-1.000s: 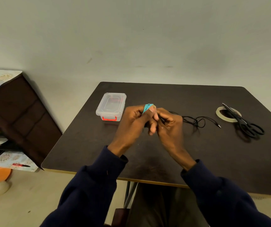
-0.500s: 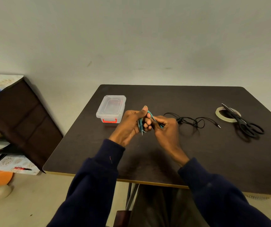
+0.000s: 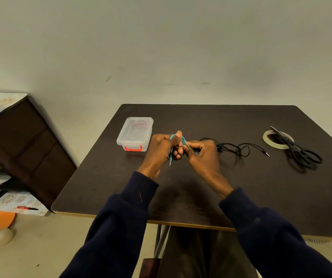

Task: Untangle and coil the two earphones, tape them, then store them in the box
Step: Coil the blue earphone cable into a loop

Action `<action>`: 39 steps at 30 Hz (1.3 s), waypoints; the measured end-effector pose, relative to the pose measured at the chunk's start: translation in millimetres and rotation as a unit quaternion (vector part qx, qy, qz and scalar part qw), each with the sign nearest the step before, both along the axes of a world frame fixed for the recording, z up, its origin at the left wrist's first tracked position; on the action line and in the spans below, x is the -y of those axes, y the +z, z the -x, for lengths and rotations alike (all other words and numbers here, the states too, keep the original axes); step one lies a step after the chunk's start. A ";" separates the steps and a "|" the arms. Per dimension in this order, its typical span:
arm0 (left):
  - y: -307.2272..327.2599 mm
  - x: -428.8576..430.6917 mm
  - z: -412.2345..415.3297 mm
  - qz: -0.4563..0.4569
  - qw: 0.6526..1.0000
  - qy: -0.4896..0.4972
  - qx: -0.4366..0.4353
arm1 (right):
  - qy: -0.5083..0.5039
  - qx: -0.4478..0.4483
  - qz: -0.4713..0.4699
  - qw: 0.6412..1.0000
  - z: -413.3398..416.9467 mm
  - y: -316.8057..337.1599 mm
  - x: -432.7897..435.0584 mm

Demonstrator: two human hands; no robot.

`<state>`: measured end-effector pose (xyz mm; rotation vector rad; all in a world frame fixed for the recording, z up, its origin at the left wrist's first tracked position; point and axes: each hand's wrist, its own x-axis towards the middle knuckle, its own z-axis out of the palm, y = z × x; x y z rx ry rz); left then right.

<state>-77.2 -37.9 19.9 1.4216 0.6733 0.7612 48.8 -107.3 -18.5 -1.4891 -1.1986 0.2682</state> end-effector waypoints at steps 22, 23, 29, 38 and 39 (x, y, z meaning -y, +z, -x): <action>-0.8 -7.0 17.3 -0.169 0.975 -0.033 -0.141 | 0.111 0.021 0.081 0.990 -23.3 26.8 21.7; -0.5 -6.0 16.4 -0.185 0.972 -0.027 -0.141 | 0.112 0.018 0.082 0.990 -23.5 27.5 22.4; 6.5 -5.0 22.5 -0.119 0.985 -0.048 -0.114 | 0.190 -0.094 0.075 0.974 -31.8 36.5 31.7; 11.9 1.6 23.5 0.000 0.996 -0.080 -0.027 | 0.148 -0.108 0.018 0.983 -35.3 29.8 28.1; 13.4 2.1 23.7 -0.010 0.997 -0.079 -0.018 | 0.148 -0.113 0.019 0.982 -33.2 27.1 27.5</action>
